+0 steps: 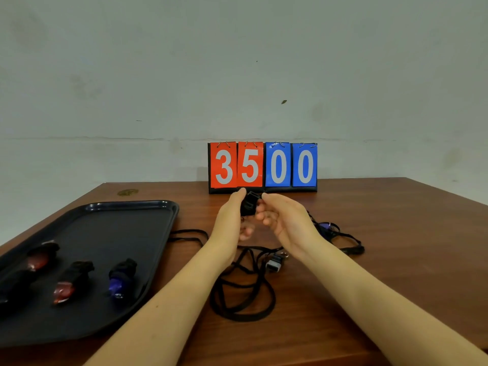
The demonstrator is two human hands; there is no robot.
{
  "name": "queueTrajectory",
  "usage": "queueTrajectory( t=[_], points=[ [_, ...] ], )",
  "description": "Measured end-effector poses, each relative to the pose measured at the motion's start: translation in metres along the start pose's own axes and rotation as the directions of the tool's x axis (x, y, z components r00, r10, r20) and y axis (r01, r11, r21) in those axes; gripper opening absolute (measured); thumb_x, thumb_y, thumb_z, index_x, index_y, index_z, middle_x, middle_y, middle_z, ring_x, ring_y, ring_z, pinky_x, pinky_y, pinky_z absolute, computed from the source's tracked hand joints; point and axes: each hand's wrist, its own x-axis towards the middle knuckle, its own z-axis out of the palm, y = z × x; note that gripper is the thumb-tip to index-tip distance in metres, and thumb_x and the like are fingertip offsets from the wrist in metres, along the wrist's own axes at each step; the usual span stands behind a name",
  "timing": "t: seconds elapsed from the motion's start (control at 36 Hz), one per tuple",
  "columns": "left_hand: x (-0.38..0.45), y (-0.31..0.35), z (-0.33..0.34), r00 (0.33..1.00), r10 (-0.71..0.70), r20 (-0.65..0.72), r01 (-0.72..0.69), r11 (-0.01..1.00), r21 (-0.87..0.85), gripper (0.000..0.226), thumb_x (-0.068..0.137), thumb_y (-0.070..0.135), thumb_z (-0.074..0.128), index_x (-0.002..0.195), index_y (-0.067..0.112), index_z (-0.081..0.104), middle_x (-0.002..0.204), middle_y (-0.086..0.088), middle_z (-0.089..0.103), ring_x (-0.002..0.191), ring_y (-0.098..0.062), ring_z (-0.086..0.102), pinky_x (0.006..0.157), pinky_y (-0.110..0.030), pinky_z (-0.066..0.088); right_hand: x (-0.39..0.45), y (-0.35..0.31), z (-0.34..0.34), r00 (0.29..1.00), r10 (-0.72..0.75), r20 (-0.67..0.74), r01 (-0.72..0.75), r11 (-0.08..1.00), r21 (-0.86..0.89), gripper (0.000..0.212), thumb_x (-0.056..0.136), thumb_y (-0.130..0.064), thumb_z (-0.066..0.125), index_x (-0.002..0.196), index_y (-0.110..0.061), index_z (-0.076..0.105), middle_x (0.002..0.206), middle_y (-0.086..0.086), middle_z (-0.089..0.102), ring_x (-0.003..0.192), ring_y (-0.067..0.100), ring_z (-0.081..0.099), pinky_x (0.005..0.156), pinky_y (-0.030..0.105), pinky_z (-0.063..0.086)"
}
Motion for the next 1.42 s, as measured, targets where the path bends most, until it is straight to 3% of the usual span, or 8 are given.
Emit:
queueTrajectory(
  t=[0.19,0.44,0.5,0.58,0.75,0.92,1.22,1.42],
  points=[
    [-0.005,0.004,0.0,0.994,0.072,0.08,-0.057,0.982,-0.181,0.015,0.097,0.021,0.048,0.103,0.015,0.061,0.069,-0.001,0.053,0.043,-0.008,0.038,0.035,-0.017,0.027,0.0,0.002,0.0,0.998,-0.061,0.002,0.061,0.995,-0.079,0.011,0.093,-0.008,0.056,0.092,0.0,0.064,0.072,0.006,0.063,0.06,0.01,0.06,0.053,0.017,0.048],
    [-0.007,0.004,-0.002,0.979,-0.021,0.202,0.106,0.901,-0.42,0.028,0.099,0.036,0.045,0.11,0.011,0.056,0.059,0.003,0.039,0.038,-0.004,0.029,0.031,-0.014,0.023,0.0,0.005,-0.001,0.978,-0.208,-0.026,0.194,0.946,-0.261,0.007,0.092,-0.007,0.058,0.093,-0.004,0.064,0.077,0.008,0.063,0.065,0.01,0.059,0.058,0.02,0.048],
    [-0.006,0.003,-0.003,0.979,-0.083,0.188,0.168,0.85,-0.5,0.025,0.1,0.034,0.044,0.103,0.012,0.056,0.058,0.002,0.038,0.036,-0.004,0.029,0.03,-0.013,0.021,0.0,0.009,0.0,0.955,-0.297,0.012,0.272,0.855,-0.441,0.006,0.092,-0.008,0.059,0.093,-0.006,0.064,0.076,0.005,0.065,0.062,0.006,0.059,0.057,0.018,0.047],
    [-0.003,0.001,-0.005,0.971,-0.158,0.181,0.235,0.775,-0.586,0.02,0.1,0.031,0.045,0.102,0.013,0.054,0.056,0.003,0.038,0.035,-0.004,0.029,0.03,-0.013,0.021,0.001,0.014,-0.001,0.881,-0.45,0.143,0.399,0.549,-0.734,0.006,0.091,-0.014,0.062,0.091,-0.018,0.066,0.08,-0.007,0.066,0.072,0.005,0.061,0.064,0.015,0.049],
    [0.0,-0.002,-0.012,0.969,-0.173,0.179,0.243,0.811,-0.533,0.019,0.099,0.028,0.048,0.106,0.011,0.055,0.057,0.002,0.04,0.037,-0.004,0.03,0.03,-0.013,0.024,-0.001,0.014,-0.007,0.765,-0.531,0.364,0.52,0.177,-0.835,0.006,0.09,-0.018,0.062,0.095,-0.021,0.065,0.083,-0.013,0.061,0.077,0.004,0.056,0.069,0.011,0.045],
    [0.0,-0.002,-0.012,0.996,-0.06,0.071,0.069,0.989,-0.129,0.029,0.1,0.035,0.045,0.103,0.01,0.059,0.054,0.003,0.04,0.041,-0.007,0.029,0.035,-0.016,0.024,-0.003,0.01,-0.009,0.781,-0.523,0.341,0.501,0.199,-0.842,0.009,0.091,-0.017,0.061,0.099,-0.019,0.063,0.088,-0.012,0.06,0.082,0.004,0.055,0.071,0.009,0.043],
    [-0.007,0.003,-0.004,0.973,-0.046,0.226,0.137,0.903,-0.407,0.037,0.1,0.037,0.034,0.112,0.01,0.056,0.064,-0.001,0.036,0.051,-0.009,0.028,0.038,-0.017,0.024,0.001,0.007,-0.01,0.829,-0.508,0.233,0.459,0.381,-0.803,0.005,0.091,-0.014,0.059,0.092,-0.017,0.062,0.081,-0.013,0.059,0.079,0.003,0.054,0.069,0.011,0.043],
    [-0.003,-0.001,-0.002,0.989,-0.041,0.142,0.098,0.901,-0.422,0.033,0.099,0.033,0.049,0.122,0.011,0.054,0.061,0.0,0.044,0.047,-0.006,0.034,0.037,-0.015,0.032,-0.001,0.005,-0.015,0.768,-0.52,0.375,0.516,0.155,-0.843,0.011,0.091,-0.015,0.06,0.102,-0.017,0.062,0.091,-0.012,0.058,0.075,0.002,0.054,0.068,0.011,0.044]
  ],
)
